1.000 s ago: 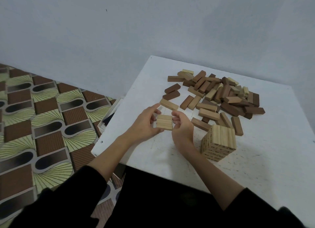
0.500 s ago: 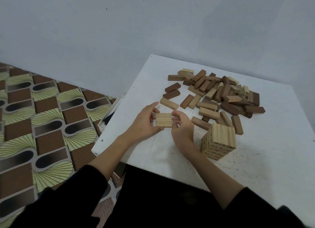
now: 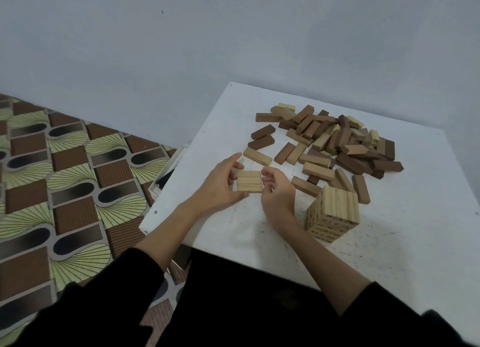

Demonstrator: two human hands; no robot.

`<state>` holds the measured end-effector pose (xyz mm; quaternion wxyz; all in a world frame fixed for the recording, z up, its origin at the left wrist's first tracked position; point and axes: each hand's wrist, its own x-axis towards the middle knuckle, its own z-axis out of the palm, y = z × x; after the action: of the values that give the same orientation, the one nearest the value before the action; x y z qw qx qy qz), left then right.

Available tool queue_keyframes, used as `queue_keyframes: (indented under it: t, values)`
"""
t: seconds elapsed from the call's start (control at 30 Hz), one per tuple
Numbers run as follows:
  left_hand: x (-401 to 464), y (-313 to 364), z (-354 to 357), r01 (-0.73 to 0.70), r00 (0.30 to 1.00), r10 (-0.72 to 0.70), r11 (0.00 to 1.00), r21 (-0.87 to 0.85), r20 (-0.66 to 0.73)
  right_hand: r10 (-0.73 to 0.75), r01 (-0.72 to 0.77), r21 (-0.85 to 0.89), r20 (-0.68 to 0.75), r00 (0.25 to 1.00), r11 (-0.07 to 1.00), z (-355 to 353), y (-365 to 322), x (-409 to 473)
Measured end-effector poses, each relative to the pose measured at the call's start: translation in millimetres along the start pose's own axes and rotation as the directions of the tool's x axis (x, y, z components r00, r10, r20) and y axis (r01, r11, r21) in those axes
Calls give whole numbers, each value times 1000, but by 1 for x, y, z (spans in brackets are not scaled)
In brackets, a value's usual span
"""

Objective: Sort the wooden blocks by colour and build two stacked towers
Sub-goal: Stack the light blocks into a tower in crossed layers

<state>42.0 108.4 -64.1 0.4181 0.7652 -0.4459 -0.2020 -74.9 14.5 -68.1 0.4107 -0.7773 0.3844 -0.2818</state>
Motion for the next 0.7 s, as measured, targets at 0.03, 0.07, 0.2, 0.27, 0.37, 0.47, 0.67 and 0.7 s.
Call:
queue_keyframes:
  t: [0.03, 0.07, 0.2, 0.27, 0.37, 0.47, 0.67, 0.7]
  values:
    - [0, 0, 0, 2, 1000, -2, 1000, 2, 7, 6, -6, 3, 4, 1000, 1000, 0, 0, -1]
    - [0, 0, 0, 7, 1000, -7, 1000, 2, 8, 12, -12, 7, 9, 1000, 1000, 0, -2, -2]
    - [0, 1, 0, 32, 999, -32, 999, -36, -2, 29, -29, 25, 19, 999, 999, -3, -5, -3]
    - [1, 2, -1, 28, 1000, -29, 999, -33, -2, 73, -74, 33, 37, 997, 997, -4, -9, 0]
    - [3, 6, -7, 42, 998, -43, 999, -26, -41, 160, -163, 29, 80, 984, 986, -6, -19, 1]
    - [4, 18, -20, 1, 995, -5, 999, -45, -101, 116, -128, 95, 124, 985, 987, -12, -39, 1]
    - [10, 56, -46, -104, 980, 67, 976, -191, -190, -19, 9, 236, 41, 999, 972, -28, -86, 9]
    - [11, 64, -49, -123, 976, 80, 970, -209, -204, -42, 33, 244, 32, 999, 969, -35, -92, 11]
